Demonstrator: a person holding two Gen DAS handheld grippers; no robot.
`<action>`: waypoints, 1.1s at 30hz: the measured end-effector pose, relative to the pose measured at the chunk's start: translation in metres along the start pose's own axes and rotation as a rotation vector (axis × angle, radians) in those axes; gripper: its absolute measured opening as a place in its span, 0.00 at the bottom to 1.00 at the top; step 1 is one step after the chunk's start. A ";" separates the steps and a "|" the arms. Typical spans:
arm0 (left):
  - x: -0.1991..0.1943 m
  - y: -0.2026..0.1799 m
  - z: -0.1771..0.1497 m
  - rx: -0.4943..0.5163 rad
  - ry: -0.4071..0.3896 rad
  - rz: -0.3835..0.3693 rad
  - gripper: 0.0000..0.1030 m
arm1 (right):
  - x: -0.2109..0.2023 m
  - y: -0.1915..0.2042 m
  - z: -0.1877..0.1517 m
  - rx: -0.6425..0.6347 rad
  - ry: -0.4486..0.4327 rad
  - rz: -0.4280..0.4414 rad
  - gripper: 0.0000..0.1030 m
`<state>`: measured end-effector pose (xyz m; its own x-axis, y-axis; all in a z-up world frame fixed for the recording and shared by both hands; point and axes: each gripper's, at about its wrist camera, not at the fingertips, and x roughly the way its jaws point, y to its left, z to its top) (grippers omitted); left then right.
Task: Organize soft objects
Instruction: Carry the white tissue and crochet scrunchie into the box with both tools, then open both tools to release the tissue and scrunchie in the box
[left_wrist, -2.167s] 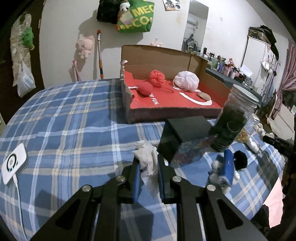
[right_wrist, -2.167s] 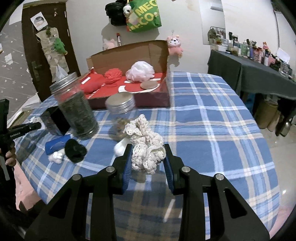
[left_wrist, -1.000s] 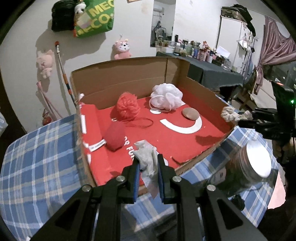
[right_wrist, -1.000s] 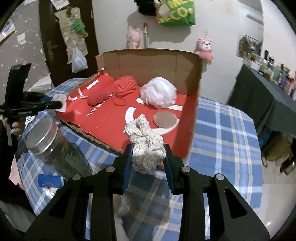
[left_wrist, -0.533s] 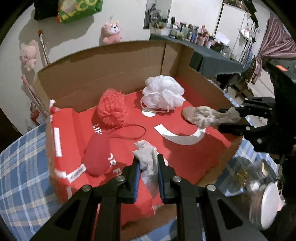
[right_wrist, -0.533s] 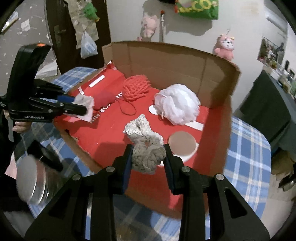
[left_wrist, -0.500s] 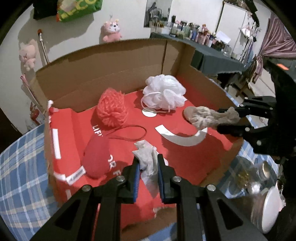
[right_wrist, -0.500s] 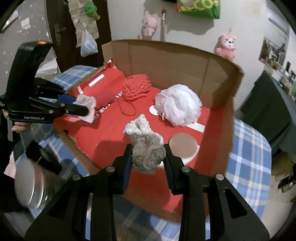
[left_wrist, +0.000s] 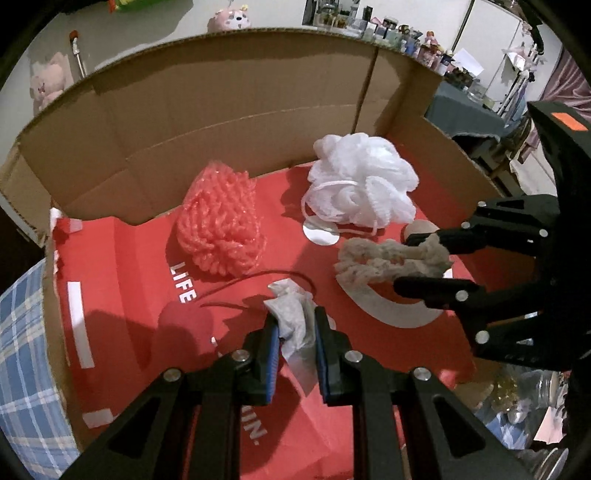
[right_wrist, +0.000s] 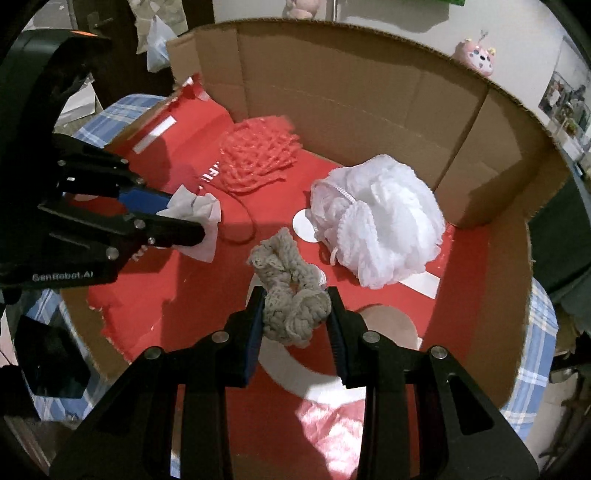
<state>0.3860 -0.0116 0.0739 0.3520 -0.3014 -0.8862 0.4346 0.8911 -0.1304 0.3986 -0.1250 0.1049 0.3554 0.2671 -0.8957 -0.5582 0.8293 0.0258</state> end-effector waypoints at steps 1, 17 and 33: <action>0.002 0.000 0.001 -0.001 0.004 0.001 0.17 | 0.004 -0.001 0.002 0.003 0.011 0.000 0.29; 0.014 0.003 0.002 -0.018 0.028 0.024 0.23 | 0.028 -0.003 0.016 0.030 0.072 -0.013 0.31; 0.000 0.003 -0.003 -0.046 -0.023 0.017 0.50 | 0.017 0.002 0.011 0.031 0.040 -0.034 0.55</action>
<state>0.3851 -0.0080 0.0724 0.3780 -0.2935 -0.8781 0.3900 0.9107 -0.1365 0.4117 -0.1134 0.0948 0.3432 0.2189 -0.9134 -0.5225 0.8526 0.0080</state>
